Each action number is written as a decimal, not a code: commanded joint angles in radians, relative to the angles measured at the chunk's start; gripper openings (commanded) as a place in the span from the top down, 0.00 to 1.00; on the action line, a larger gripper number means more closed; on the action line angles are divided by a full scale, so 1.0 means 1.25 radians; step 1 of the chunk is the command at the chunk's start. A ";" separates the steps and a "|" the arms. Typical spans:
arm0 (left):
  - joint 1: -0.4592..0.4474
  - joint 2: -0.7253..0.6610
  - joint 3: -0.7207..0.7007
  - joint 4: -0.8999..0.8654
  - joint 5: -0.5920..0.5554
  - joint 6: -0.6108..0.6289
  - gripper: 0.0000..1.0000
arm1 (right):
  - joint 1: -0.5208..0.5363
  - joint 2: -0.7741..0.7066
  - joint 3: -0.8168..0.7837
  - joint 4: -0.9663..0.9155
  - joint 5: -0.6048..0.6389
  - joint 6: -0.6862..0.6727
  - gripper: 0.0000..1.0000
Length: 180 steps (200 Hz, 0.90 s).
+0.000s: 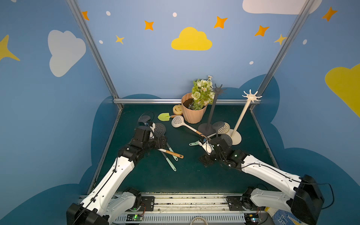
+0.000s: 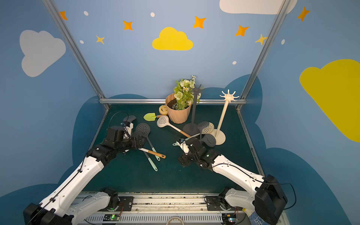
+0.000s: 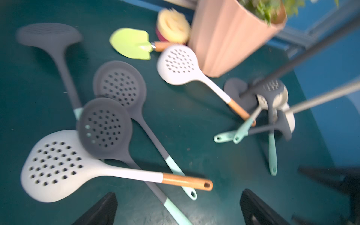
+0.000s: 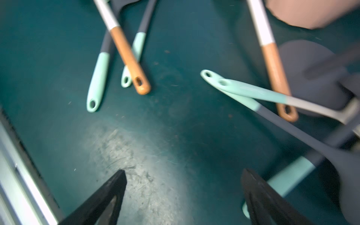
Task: Hang the skimmer on the kitchen utensil rack
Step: Pick up the skimmer from the center of the board.
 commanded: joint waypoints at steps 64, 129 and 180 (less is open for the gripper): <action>0.164 -0.015 -0.002 0.017 -0.001 -0.122 0.00 | 0.090 0.293 0.139 0.181 -0.132 -0.187 0.16; 0.165 -0.012 -0.015 0.040 0.047 -0.118 0.00 | 0.049 0.478 0.294 0.103 -0.178 -0.297 0.21; 0.165 -0.006 -0.017 0.047 0.078 -0.118 0.00 | 0.020 0.567 0.373 0.053 -0.197 -0.332 0.26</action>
